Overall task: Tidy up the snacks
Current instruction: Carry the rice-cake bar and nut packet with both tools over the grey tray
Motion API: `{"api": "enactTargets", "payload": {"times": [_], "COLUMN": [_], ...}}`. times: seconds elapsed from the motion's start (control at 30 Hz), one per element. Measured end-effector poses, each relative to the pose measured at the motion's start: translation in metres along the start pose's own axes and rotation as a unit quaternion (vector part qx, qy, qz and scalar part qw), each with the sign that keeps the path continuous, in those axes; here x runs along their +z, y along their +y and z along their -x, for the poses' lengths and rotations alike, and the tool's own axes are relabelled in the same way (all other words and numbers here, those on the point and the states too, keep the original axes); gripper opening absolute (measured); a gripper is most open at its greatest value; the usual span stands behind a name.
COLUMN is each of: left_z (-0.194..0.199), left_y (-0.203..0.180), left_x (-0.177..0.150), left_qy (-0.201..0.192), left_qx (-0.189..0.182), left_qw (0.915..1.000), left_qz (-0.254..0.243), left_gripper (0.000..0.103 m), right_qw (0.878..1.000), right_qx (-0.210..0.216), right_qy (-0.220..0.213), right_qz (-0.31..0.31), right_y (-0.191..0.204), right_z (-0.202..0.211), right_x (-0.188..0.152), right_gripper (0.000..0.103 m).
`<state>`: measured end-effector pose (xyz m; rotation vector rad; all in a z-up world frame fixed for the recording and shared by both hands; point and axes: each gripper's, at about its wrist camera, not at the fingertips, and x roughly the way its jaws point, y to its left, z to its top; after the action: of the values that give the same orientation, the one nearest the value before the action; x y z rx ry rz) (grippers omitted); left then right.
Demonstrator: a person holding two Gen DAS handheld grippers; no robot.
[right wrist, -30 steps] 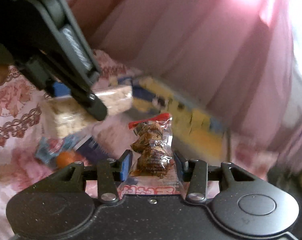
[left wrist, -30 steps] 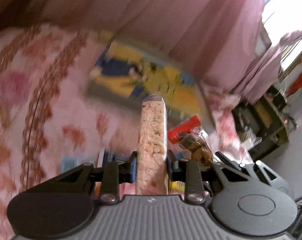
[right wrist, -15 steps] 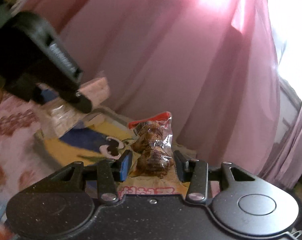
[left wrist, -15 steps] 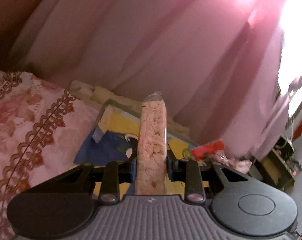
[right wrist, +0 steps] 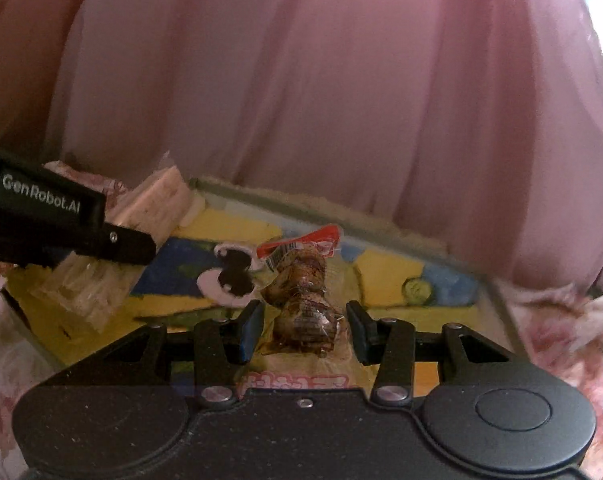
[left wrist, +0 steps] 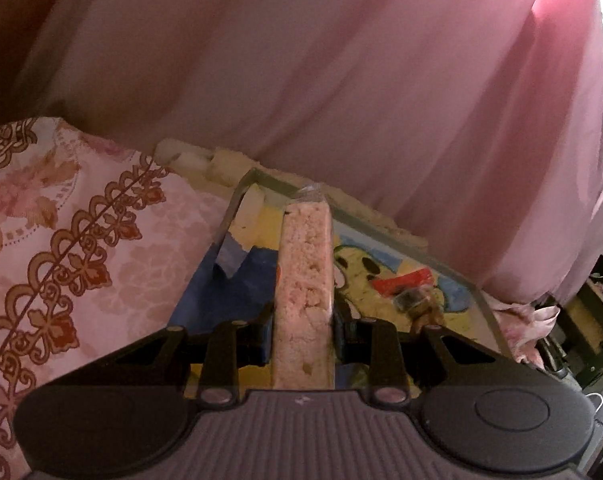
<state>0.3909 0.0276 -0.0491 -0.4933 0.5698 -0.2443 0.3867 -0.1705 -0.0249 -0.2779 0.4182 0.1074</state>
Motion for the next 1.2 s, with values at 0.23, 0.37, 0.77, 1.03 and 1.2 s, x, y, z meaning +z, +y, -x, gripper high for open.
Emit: {"api": "enactTargets", "payload": {"times": [0.23, 0.37, 0.77, 1.03, 1.2], "left_z": [0.002, 0.008, 0.024, 0.026, 0.032], "left_y": [-0.01, -0.01, -0.015, -0.019, -0.021], "left_x": [-0.009, -0.015, -0.027, -0.028, -0.024], "left_qy": [0.008, 0.013, 0.037, 0.041, 0.027], "left_qx": [0.039, 0.053, 0.081, 0.092, 0.091], "left_qw": [0.9981, 0.9969, 0.9942, 0.9926, 0.9929], "left_qz": [-0.047, -0.057, -0.06, -0.069, -0.072], "left_gripper": [0.03, 0.03, 0.03, 0.032, 0.037], "right_qw": [1.0, 0.999, 0.997, 0.997, 0.997], "right_qx": [0.02, 0.036, 0.077, 0.081, 0.08], "right_qy": [0.017, 0.014, 0.013, 0.005, -0.005], "right_qz": [-0.011, -0.009, -0.004, -0.004, -0.013], "right_y": [0.006, 0.002, -0.011, -0.016, -0.022], "right_z": [-0.005, 0.0, -0.003, -0.009, -0.006], "right_x": [-0.012, -0.013, -0.016, -0.018, -0.017], "right_gripper": [0.047, 0.047, 0.05, 0.054, 0.064]}}
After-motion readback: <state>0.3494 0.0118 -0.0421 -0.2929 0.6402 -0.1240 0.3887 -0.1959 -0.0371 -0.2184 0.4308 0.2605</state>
